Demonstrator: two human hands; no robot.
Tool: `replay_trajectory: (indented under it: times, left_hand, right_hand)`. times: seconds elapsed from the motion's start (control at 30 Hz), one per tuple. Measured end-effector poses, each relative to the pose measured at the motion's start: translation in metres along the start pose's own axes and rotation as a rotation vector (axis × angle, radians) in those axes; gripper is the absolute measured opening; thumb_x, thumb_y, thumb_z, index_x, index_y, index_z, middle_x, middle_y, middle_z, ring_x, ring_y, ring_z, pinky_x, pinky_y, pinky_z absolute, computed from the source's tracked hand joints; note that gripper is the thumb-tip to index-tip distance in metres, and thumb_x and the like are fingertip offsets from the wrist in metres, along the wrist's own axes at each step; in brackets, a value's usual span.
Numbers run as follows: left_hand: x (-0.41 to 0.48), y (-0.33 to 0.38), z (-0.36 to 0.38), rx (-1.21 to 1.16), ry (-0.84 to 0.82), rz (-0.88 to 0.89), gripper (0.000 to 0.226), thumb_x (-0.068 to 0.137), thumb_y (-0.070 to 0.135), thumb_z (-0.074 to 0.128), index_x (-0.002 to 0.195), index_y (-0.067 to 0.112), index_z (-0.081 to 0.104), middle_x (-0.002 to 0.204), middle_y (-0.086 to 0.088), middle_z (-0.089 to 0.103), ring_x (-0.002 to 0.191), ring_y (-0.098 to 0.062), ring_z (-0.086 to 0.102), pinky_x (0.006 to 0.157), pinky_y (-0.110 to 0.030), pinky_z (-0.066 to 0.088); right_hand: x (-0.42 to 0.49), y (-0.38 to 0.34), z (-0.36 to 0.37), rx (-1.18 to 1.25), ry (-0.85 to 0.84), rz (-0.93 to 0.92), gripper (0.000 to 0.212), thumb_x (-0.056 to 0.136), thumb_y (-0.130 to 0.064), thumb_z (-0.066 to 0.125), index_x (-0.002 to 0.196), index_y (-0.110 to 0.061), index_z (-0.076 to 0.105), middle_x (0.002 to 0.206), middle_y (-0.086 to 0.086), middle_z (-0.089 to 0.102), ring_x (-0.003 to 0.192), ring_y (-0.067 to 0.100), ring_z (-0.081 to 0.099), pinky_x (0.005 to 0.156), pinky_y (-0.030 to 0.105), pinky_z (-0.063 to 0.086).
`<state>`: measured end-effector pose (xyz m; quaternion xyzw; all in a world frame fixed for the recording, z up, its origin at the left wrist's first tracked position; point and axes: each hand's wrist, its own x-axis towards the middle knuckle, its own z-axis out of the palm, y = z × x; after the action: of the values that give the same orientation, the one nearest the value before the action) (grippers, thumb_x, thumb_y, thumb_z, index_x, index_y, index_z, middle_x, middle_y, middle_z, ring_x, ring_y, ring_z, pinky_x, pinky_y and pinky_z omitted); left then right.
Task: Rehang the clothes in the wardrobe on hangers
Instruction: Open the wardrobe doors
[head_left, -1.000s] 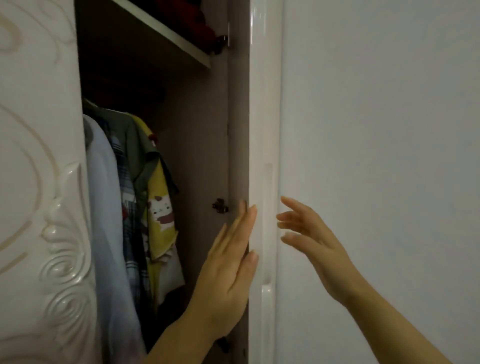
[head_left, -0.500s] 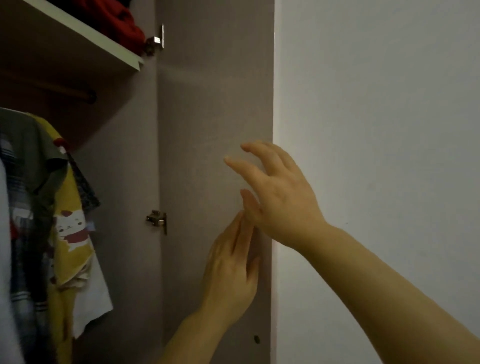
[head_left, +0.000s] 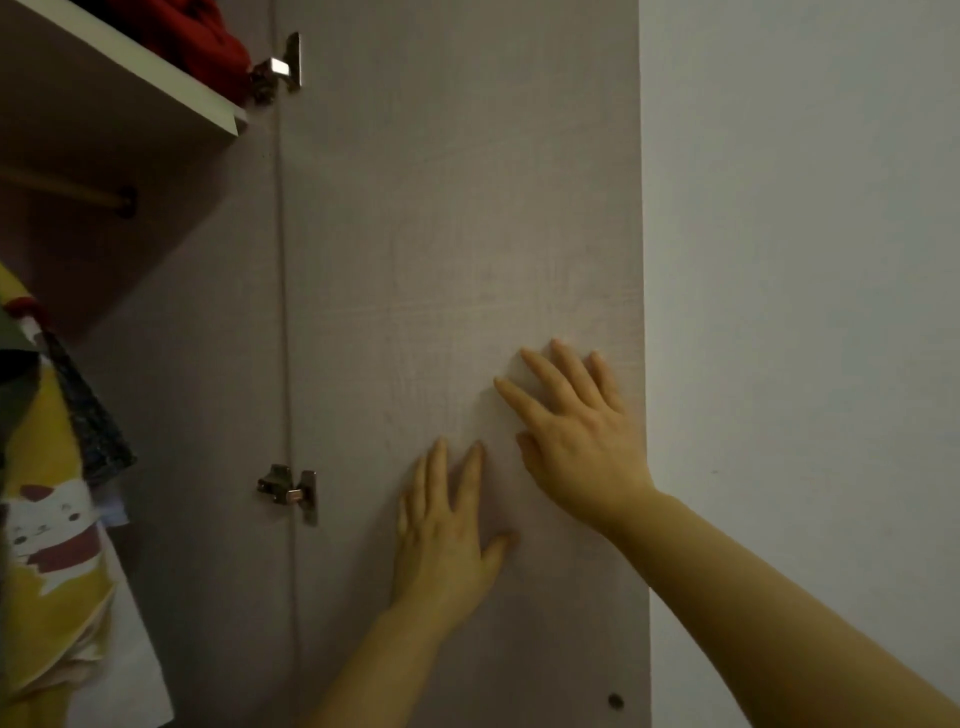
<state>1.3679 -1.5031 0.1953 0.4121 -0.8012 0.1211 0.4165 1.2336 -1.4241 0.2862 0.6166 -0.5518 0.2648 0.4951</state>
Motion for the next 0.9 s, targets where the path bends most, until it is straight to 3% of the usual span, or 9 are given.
replay_trajectory:
  times: [0.13, 0.27, 0.37, 0.47, 0.53, 0.7, 0.9]
  left_hand:
    - [0.013, -0.015, 0.021, -0.003, 0.023, 0.020, 0.094, 0.081, 0.071, 0.036, 0.120, 0.046, -0.046, 0.137, 0.011, -0.048, 0.138, -0.017, -0.027, 0.115, -0.041, -0.005]
    - [0.022, -0.024, 0.039, -0.025, 0.058, 0.064, 0.091, 0.083, 0.064, 0.044, 0.129, 0.045, -0.032, 0.140, 0.009, -0.042, 0.135, -0.014, -0.032, 0.114, -0.043, -0.003]
    - [0.030, -0.023, 0.043, 0.016, 0.060, 0.080, 0.093, 0.078, 0.055, 0.062, 0.144, 0.037, -0.001, 0.154, -0.001, -0.011, 0.144, -0.028, -0.001, 0.113, -0.050, 0.010]
    - [0.036, -0.024, 0.049, 0.080, 0.134, 0.099, 0.092, 0.063, 0.053, 0.077, 0.142, 0.024, 0.038, 0.149, -0.014, 0.033, 0.134, -0.038, 0.034, 0.101, -0.059, 0.031]
    - [0.035, -0.028, 0.054, 0.132, 0.165, 0.100, 0.093, 0.064, 0.056, 0.073, 0.142, 0.024, 0.036, 0.148, -0.015, 0.034, 0.135, -0.037, 0.033, 0.100, -0.060, 0.031]
    - [0.031, -0.034, 0.053, 0.197, 0.189, 0.106, 0.080, 0.079, 0.067, 0.040, 0.146, 0.029, 0.019, 0.153, -0.008, 0.023, 0.139, -0.029, 0.019, 0.107, -0.053, 0.024]
    - [0.020, -0.033, 0.030, 0.176, 0.212, -0.083, 0.074, 0.081, 0.053, 0.054, 0.144, 0.019, 0.033, 0.149, -0.011, 0.032, 0.136, -0.030, 0.032, 0.108, -0.046, 0.024]
  right_hand:
    - [-0.002, 0.010, 0.030, -0.029, 0.110, 0.022, 0.044, 0.083, -0.028, 0.061, 0.126, -0.019, 0.059, 0.139, 0.012, 0.050, 0.131, 0.036, 0.041, 0.107, 0.057, 0.020]
    - [-0.008, 0.014, 0.061, -0.017, 0.116, 0.056, 0.044, 0.089, -0.031, 0.042, 0.128, -0.019, 0.058, 0.138, 0.012, 0.050, 0.131, 0.035, 0.041, 0.108, 0.054, 0.022]
    - [-0.013, 0.017, 0.084, 0.005, 0.129, 0.072, 0.045, 0.089, -0.030, 0.042, 0.130, -0.018, 0.056, 0.138, 0.013, 0.049, 0.131, 0.037, 0.040, 0.108, 0.055, 0.027]
    - [-0.015, 0.017, 0.103, 0.035, 0.215, 0.082, 0.044, 0.088, -0.028, 0.045, 0.130, -0.018, 0.055, 0.138, 0.013, 0.049, 0.132, 0.036, 0.038, 0.108, 0.054, 0.030]
    - [-0.015, 0.016, 0.112, 0.019, 0.279, 0.078, 0.045, 0.088, -0.029, 0.046, 0.131, -0.019, 0.053, 0.139, 0.012, 0.048, 0.133, 0.033, 0.036, 0.109, 0.052, 0.027]
    - [-0.015, 0.017, 0.119, 0.043, 0.391, 0.062, 0.041, 0.087, -0.027, 0.050, 0.127, -0.020, 0.058, 0.137, 0.012, 0.051, 0.132, 0.032, 0.038, 0.108, 0.051, 0.026]
    - [-0.006, -0.006, 0.123, 0.289, 0.397, -0.104, 0.041, 0.081, -0.017, 0.055, 0.121, -0.016, 0.064, 0.129, 0.012, 0.059, 0.123, 0.034, 0.052, 0.105, 0.050, 0.030]
